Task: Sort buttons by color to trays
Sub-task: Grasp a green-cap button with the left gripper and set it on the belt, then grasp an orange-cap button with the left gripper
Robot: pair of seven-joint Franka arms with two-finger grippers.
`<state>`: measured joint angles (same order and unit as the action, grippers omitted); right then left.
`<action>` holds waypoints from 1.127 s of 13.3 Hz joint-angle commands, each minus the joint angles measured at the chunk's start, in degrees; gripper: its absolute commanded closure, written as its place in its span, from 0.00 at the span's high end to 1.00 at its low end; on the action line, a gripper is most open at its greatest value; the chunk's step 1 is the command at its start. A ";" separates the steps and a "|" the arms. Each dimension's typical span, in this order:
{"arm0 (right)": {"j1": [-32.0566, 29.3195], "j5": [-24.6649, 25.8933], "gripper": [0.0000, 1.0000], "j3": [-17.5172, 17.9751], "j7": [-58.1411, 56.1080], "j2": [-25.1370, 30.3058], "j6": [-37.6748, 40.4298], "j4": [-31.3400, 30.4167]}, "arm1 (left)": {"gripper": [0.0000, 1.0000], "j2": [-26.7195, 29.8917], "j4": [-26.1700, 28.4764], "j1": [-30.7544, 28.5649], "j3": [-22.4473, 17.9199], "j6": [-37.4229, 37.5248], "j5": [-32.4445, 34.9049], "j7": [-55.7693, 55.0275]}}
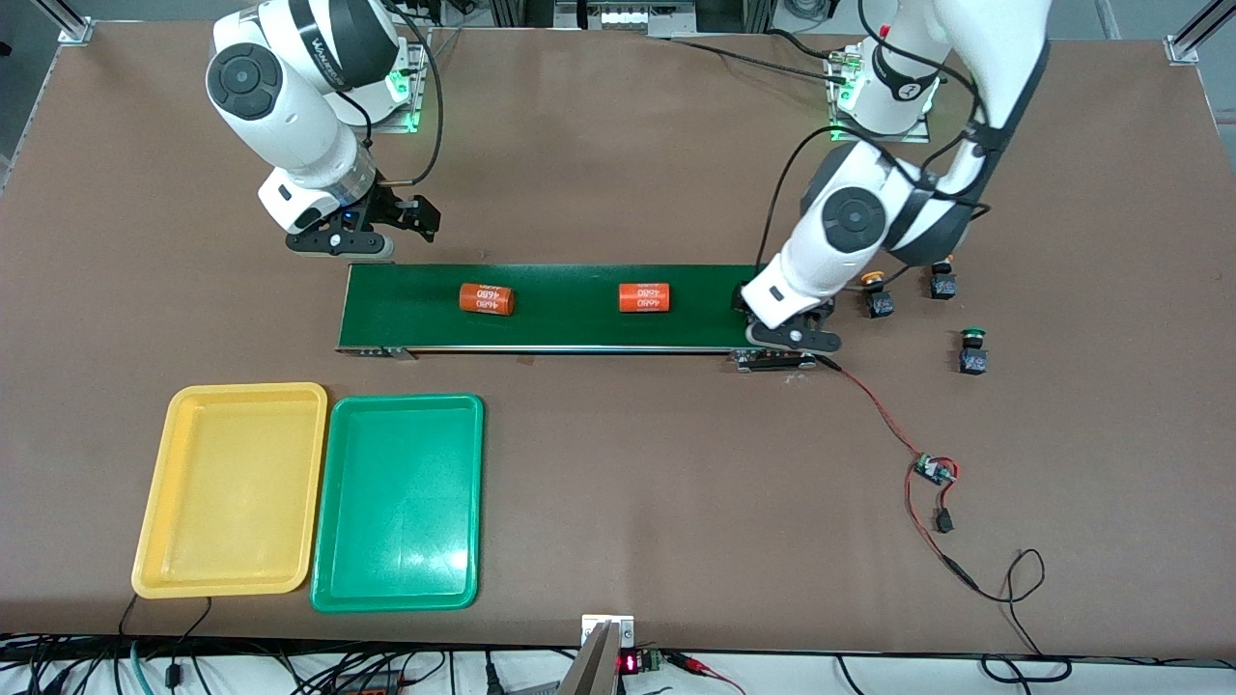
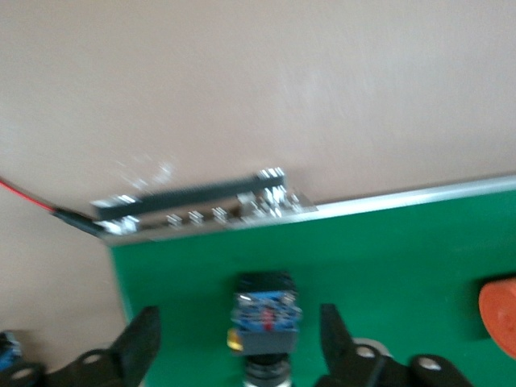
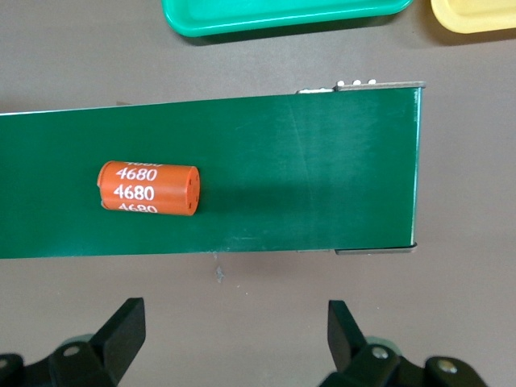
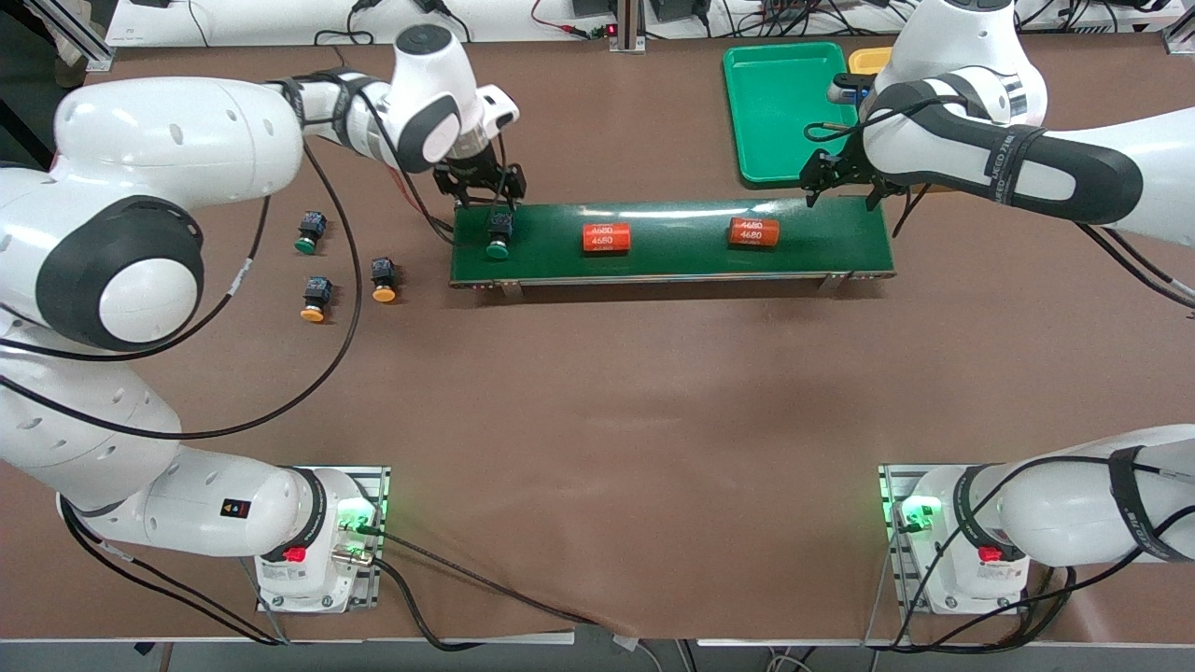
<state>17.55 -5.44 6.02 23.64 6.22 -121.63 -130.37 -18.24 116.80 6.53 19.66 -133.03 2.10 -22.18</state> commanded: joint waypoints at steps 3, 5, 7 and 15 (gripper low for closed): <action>0.99 0.60 1.00 -0.13 0.97 -0.68 -0.19 0.73 | 1.00 1.29 0.88 -14.93 0.29 0.85 -0.70 6.45; 0.99 0.51 1.00 -0.13 0.97 -0.68 -0.27 0.73 | 1.00 -0.73 0.79 -20.21 -0.50 0.32 -0.70 7.85; 0.99 0.51 1.00 -0.13 0.97 -0.68 -0.27 0.73 | 1.00 -0.83 0.71 -23.48 -1.02 0.23 1.31 10.30; 1.08 0.60 1.00 -0.13 0.88 -0.68 -0.88 0.73 | 1.00 -7.41 -0.95 -30.16 -3.67 -1.69 19.77 11.11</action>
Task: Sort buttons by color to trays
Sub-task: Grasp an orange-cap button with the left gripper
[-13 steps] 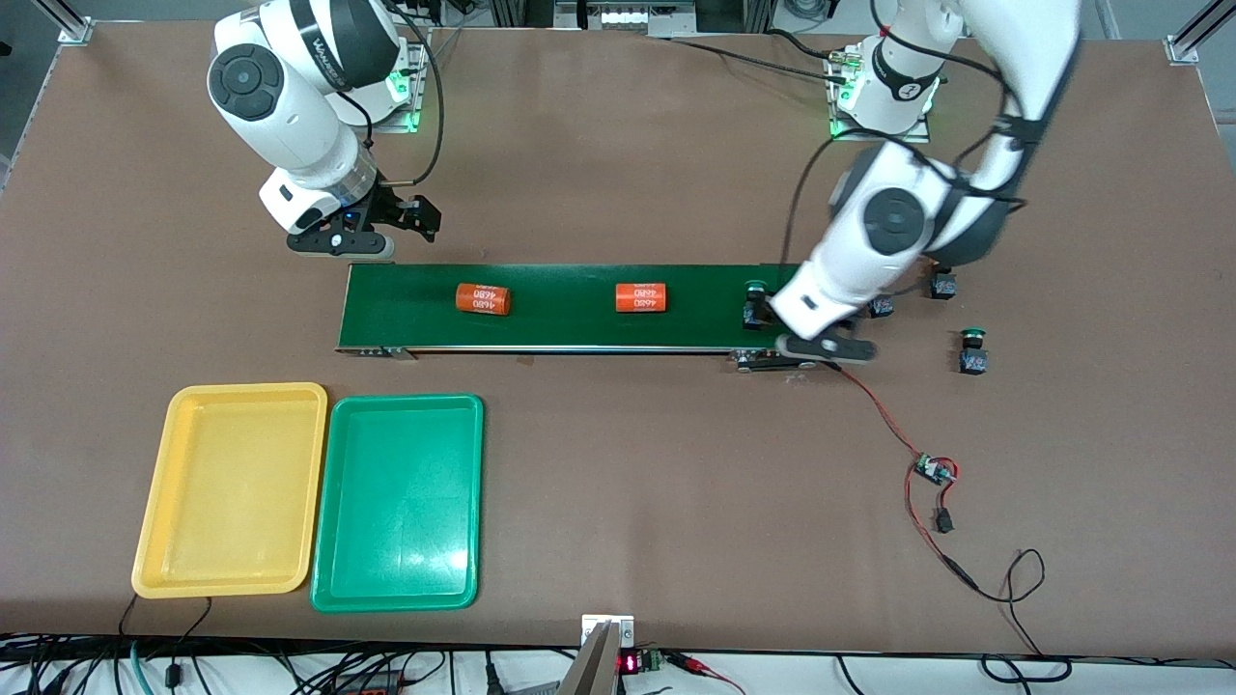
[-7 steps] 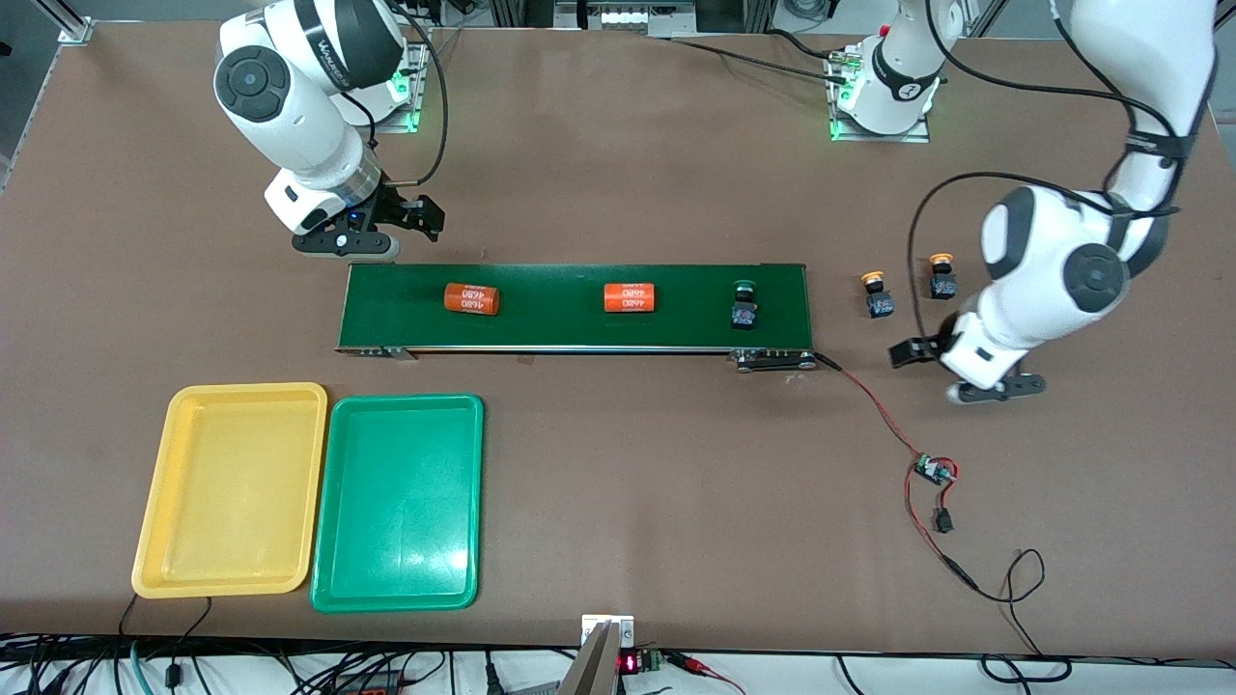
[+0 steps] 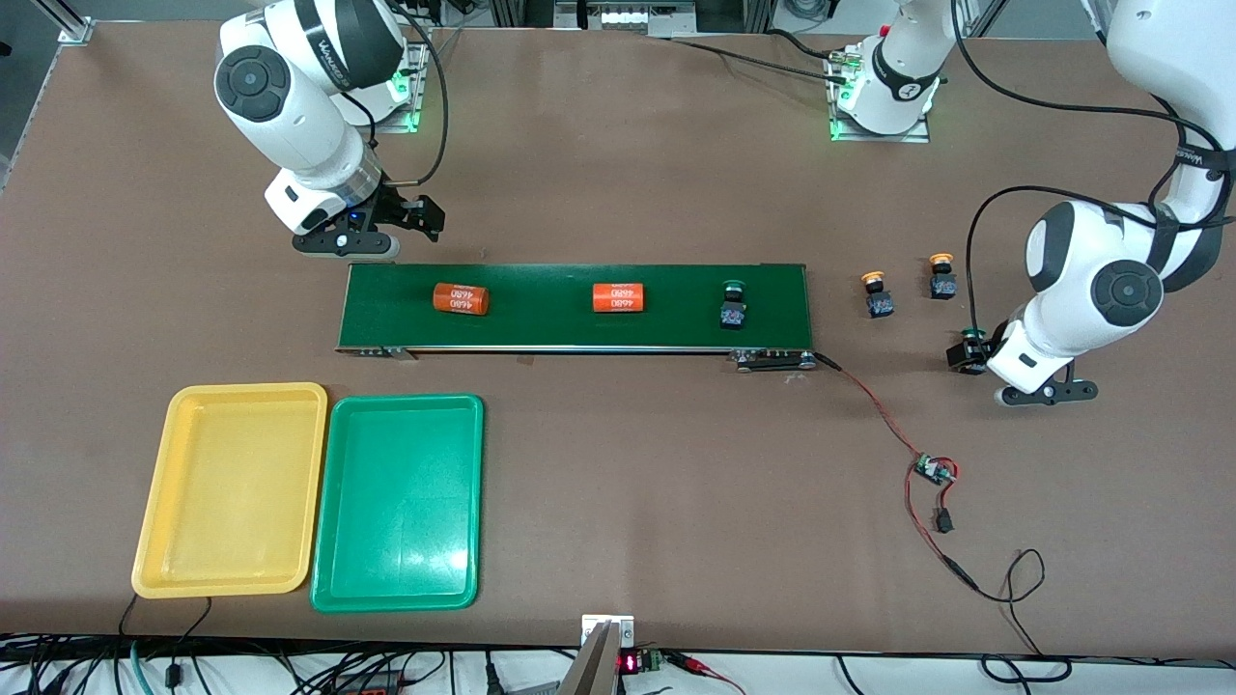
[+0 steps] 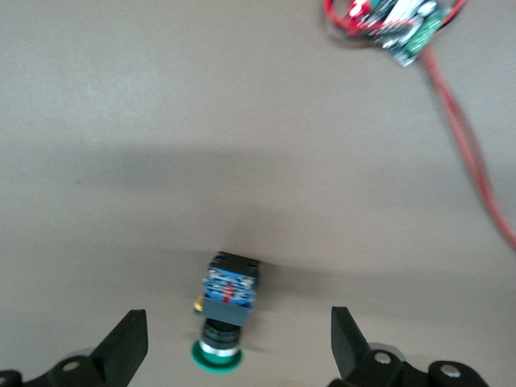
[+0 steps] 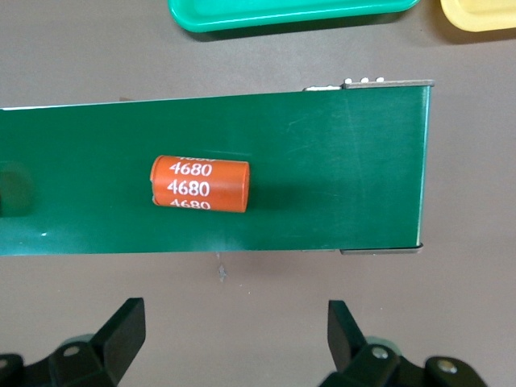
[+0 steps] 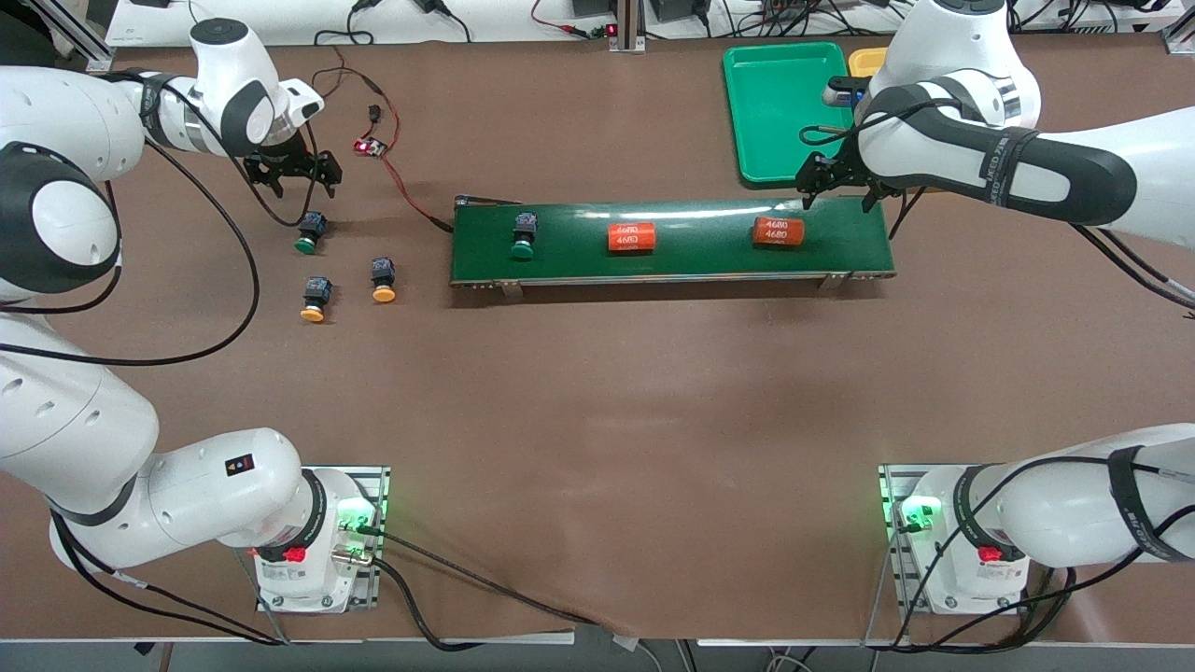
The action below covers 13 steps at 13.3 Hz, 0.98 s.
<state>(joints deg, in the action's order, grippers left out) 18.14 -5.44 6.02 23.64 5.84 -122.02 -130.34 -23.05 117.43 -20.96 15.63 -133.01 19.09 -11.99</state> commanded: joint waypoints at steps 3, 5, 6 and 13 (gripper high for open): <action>1.19 0.60 1.00 -0.14 0.97 -1.09 -3.13 0.62 | 1.00 -5.68 -1.59 -4.70 0.37 -3.40 3.06 5.12; 1.90 0.60 1.00 -0.14 1.14 -1.79 -5.76 0.62 | 1.00 -5.95 -0.98 -4.88 0.46 -3.22 2.62 5.66; 2.25 0.60 1.00 -0.14 1.14 -2.23 -6.30 0.62 | 1.00 -6.13 -0.62 -4.88 0.63 -3.14 2.01 5.48; 2.34 0.60 1.00 -0.14 1.23 -2.58 -6.22 0.62 | 1.00 -6.22 -0.62 -4.53 1.33 -2.70 1.13 5.48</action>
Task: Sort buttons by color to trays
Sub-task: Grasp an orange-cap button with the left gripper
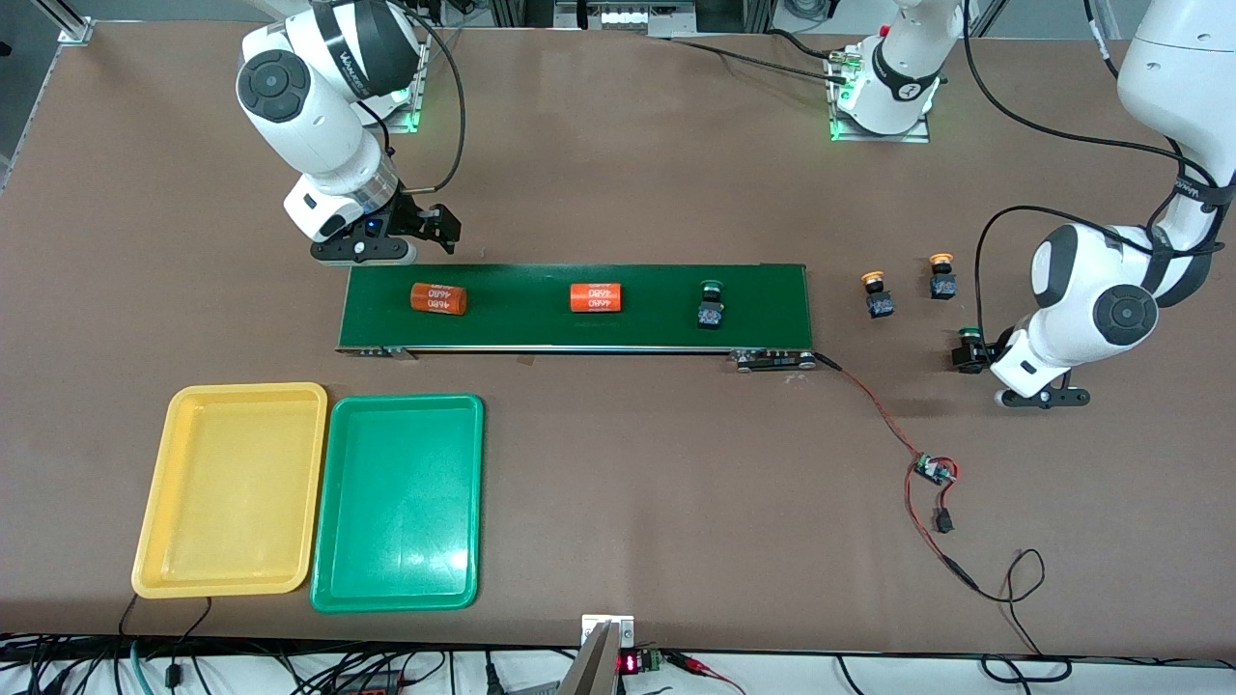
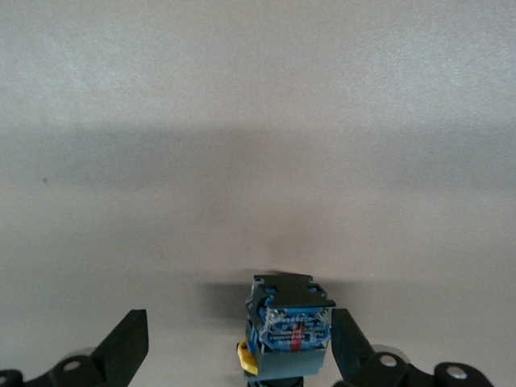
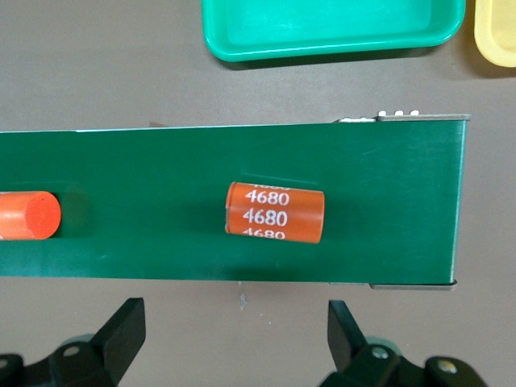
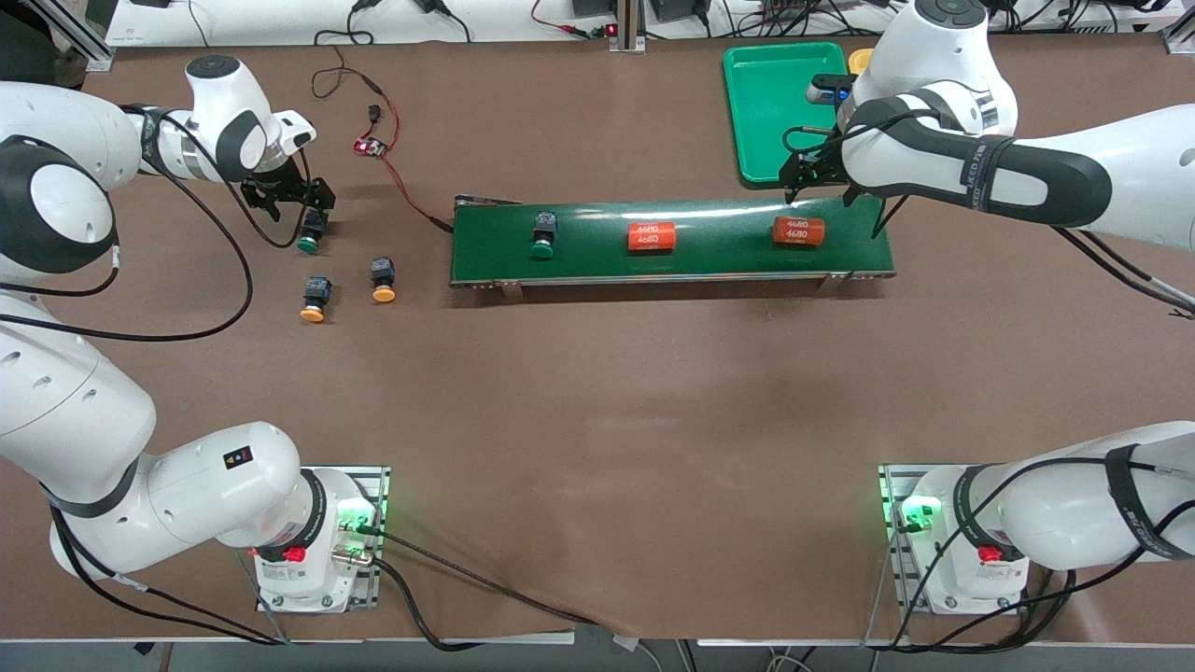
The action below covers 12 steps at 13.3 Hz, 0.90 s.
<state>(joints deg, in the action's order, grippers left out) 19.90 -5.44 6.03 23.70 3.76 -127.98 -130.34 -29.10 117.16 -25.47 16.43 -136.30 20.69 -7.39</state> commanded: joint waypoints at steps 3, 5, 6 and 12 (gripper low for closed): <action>0.58 0.86 1.00 -0.14 1.00 -0.59 -0.25 0.61 | 1.00 0.27 -1.05 0.16 2.20 2.35 -0.39 0.89; 0.58 0.87 1.00 -0.14 1.00 -0.68 -0.16 0.61 | 1.00 0.45 -1.14 0.07 2.29 2.53 -0.39 1.33; 0.58 0.87 1.00 -0.14 1.00 -0.68 -0.16 0.61 | 1.00 0.36 -1.05 -0.01 2.29 2.53 -0.39 2.03; 0.49 0.87 0.52 -0.14 0.65 -0.59 -0.42 0.79 | 0.97 -0.43 0.52 -1.42 2.29 2.53 -0.48 4.14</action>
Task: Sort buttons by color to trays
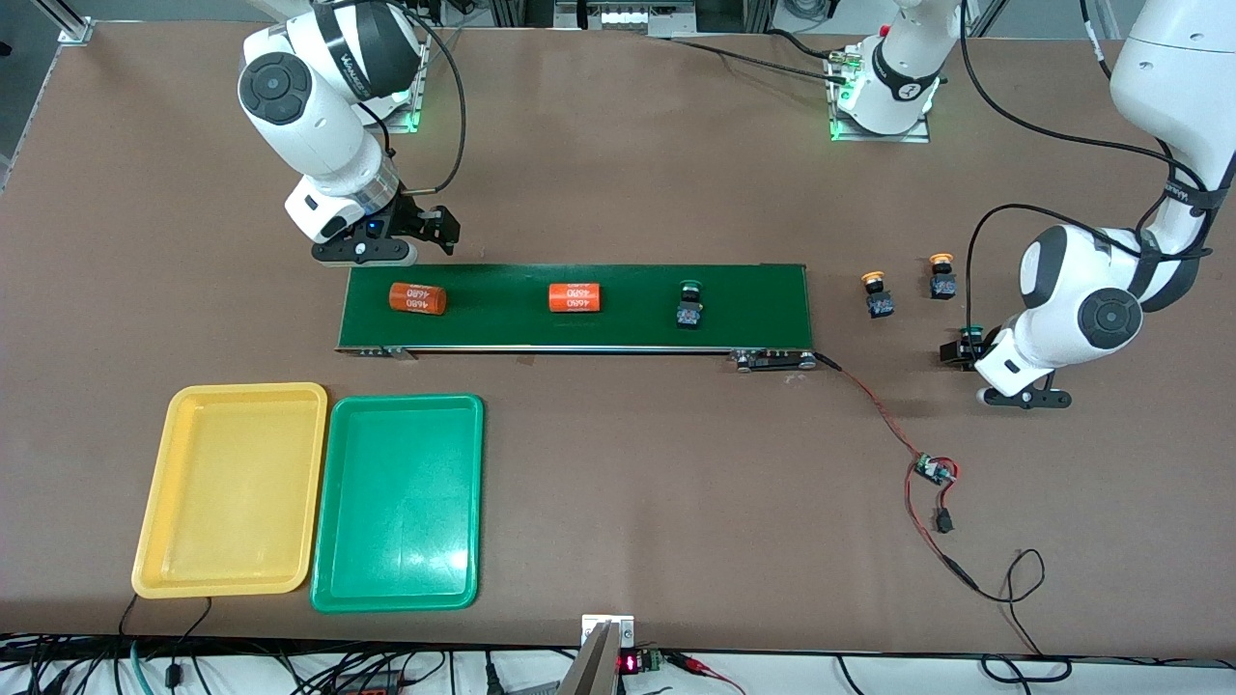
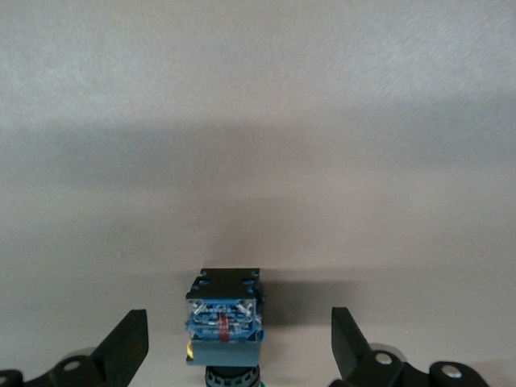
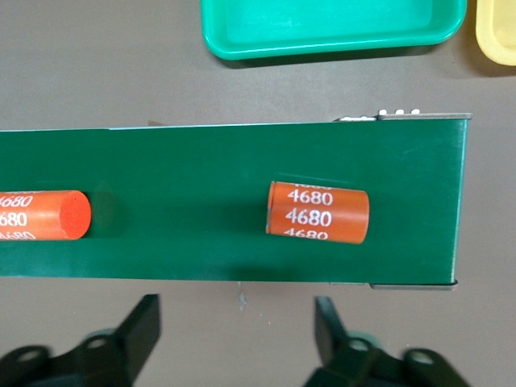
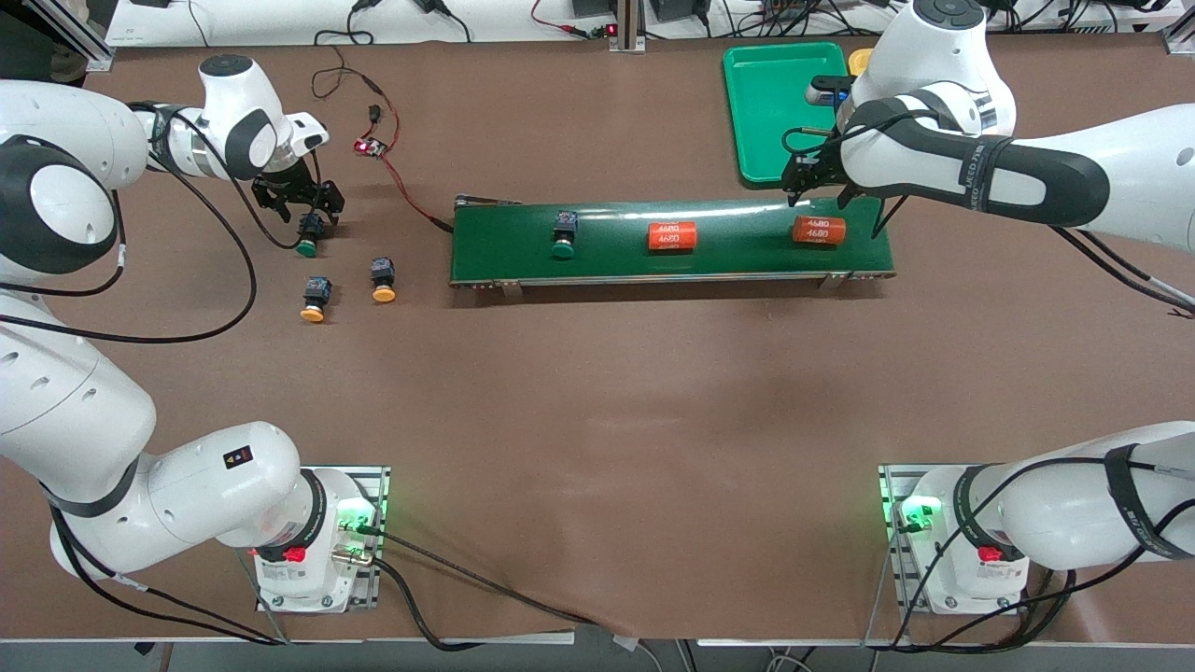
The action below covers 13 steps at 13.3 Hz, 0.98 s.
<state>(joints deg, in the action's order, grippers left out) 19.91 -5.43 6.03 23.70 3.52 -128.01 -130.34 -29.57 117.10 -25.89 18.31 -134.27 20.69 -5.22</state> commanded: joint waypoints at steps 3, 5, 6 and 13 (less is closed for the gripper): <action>0.48 0.86 0.15 -0.14 1.09 0.08 0.13 0.79 | 0.79 -0.04 0.84 -1.01 0.41 0.58 -0.48 1.97; 0.48 0.77 0.08 -0.14 1.18 0.26 0.31 0.79 | 0.59 0.04 1.37 -1.01 0.41 0.67 -0.48 1.88; 0.48 0.77 0.08 -0.14 1.26 0.26 0.66 0.79 | 0.45 0.04 1.28 -1.01 0.41 0.67 -0.48 1.88; 0.30 0.59 0.93 -0.14 1.26 0.09 2.68 1.58 | 0.11 4.34 0.49 1.18 1.55 3.48 -0.48 1.88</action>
<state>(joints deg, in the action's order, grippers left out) 19.91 -5.43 6.03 23.84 3.54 -126.86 -129.61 -29.12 117.52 -26.18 18.78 -132.90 20.69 -4.62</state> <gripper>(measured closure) 0.485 0.595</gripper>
